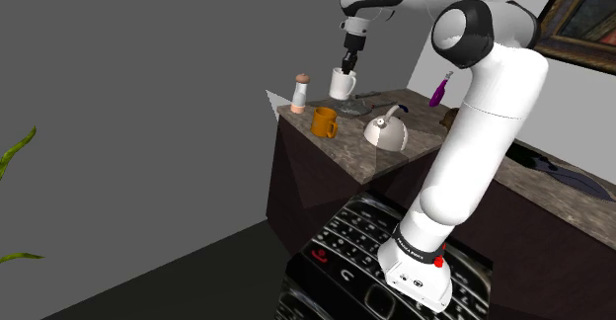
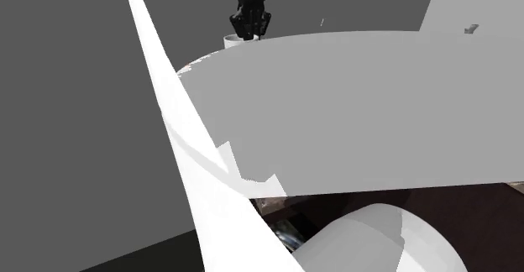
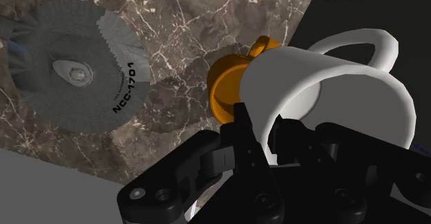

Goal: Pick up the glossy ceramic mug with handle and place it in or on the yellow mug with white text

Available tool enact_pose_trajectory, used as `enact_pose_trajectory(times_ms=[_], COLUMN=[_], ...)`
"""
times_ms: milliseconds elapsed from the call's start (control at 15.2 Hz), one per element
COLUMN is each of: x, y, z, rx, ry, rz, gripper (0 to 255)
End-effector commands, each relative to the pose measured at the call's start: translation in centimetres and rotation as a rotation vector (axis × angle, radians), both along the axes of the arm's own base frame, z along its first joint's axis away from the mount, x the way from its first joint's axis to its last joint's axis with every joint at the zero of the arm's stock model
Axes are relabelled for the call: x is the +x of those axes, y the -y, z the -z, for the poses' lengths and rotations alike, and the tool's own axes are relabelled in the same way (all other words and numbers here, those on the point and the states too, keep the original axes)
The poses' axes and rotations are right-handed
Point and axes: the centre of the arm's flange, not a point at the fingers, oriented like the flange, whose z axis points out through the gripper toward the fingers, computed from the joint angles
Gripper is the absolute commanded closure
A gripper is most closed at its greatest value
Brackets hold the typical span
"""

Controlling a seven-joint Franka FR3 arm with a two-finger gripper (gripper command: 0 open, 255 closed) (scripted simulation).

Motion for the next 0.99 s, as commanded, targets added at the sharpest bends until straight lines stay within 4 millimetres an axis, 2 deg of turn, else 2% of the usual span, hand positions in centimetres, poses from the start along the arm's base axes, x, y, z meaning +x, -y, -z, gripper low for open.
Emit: enact_pose_trajectory(times_ms=[0,924], x=[0.7,0.7], y=[-0.3,-0.3], z=[0.6,8.0], rx=[0.0,0.0], ry=[0.001,0.001], rz=[0.001,0.001], gripper=[255,255])
